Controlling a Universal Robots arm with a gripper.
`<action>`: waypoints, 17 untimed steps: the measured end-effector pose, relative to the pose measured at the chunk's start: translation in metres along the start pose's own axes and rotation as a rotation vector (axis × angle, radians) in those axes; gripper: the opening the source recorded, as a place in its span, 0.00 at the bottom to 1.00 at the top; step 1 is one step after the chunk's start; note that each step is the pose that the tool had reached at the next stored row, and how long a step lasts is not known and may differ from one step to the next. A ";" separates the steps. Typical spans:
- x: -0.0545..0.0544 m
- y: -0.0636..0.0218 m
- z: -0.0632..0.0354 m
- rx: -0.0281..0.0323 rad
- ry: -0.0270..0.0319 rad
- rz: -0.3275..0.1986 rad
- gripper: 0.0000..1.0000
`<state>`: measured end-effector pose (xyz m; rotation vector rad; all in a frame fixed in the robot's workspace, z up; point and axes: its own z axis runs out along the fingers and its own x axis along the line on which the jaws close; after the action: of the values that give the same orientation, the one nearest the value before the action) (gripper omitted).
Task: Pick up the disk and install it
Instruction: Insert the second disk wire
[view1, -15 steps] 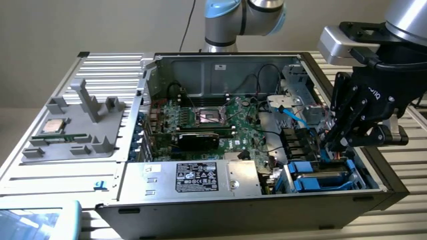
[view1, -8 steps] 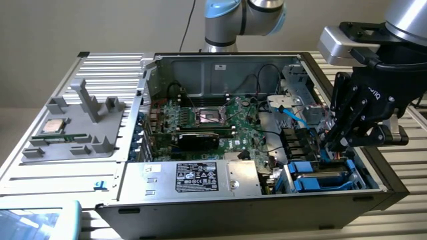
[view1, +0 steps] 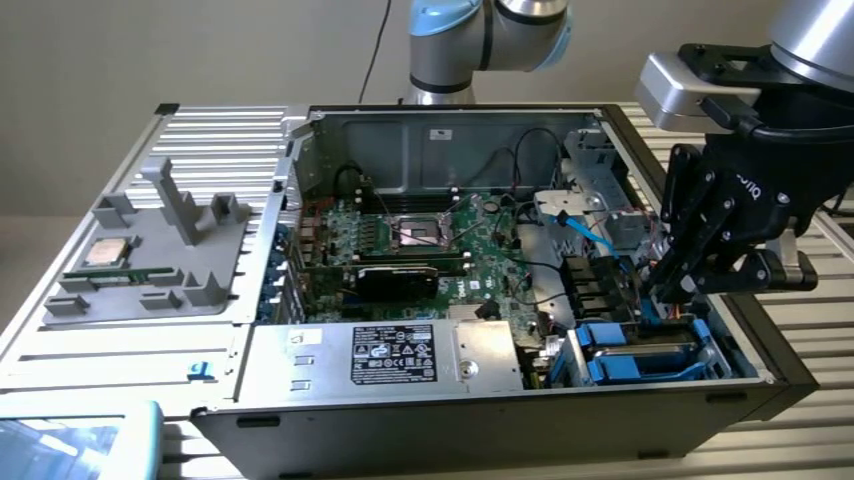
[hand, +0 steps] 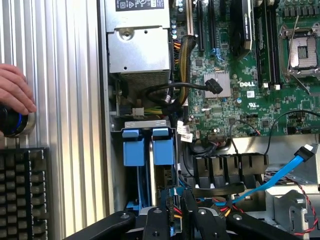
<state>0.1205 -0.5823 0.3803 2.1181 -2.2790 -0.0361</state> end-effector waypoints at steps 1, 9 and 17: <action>0.000 0.0000 0.0000 0.0000 0.0001 -0.001 0.24; -0.002 0.0001 -0.0001 0.0016 0.0002 -0.004 0.11; -0.004 0.0003 0.0009 0.0053 -0.0063 -0.106 0.11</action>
<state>0.1206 -0.5778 0.3793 2.2428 -2.1699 -0.0393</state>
